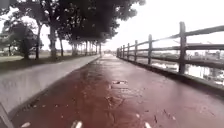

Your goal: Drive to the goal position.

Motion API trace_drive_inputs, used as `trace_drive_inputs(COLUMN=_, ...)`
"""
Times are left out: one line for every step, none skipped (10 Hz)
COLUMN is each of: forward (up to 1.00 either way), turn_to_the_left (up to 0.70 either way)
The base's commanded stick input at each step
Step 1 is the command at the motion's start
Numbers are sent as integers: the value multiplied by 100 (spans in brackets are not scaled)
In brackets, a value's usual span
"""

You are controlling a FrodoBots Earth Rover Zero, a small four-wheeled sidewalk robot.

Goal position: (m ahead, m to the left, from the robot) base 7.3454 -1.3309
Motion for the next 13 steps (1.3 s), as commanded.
trace_drive_inputs(forward=50, turn_to_the_left=-30)
trace_drive_inputs(forward=50, turn_to_the_left=-50)
trace_drive_inputs(forward=50, turn_to_the_left=0)
trace_drive_inputs(forward=50, turn_to_the_left=0)
trace_drive_inputs(forward=50, turn_to_the_left=0)
trace_drive_inputs(forward=50, turn_to_the_left=0)
trace_drive_inputs(forward=50, turn_to_the_left=0)
trace_drive_inputs(forward=50, turn_to_the_left=0)
trace_drive_inputs(forward=50, turn_to_the_left=0)
trace_drive_inputs(forward=50, turn_to_the_left=0)
trace_drive_inputs(forward=50, turn_to_the_left=0)
trace_drive_inputs(forward=50, turn_to_the_left=0)
trace_drive_inputs(forward=50, turn_to_the_left=0)
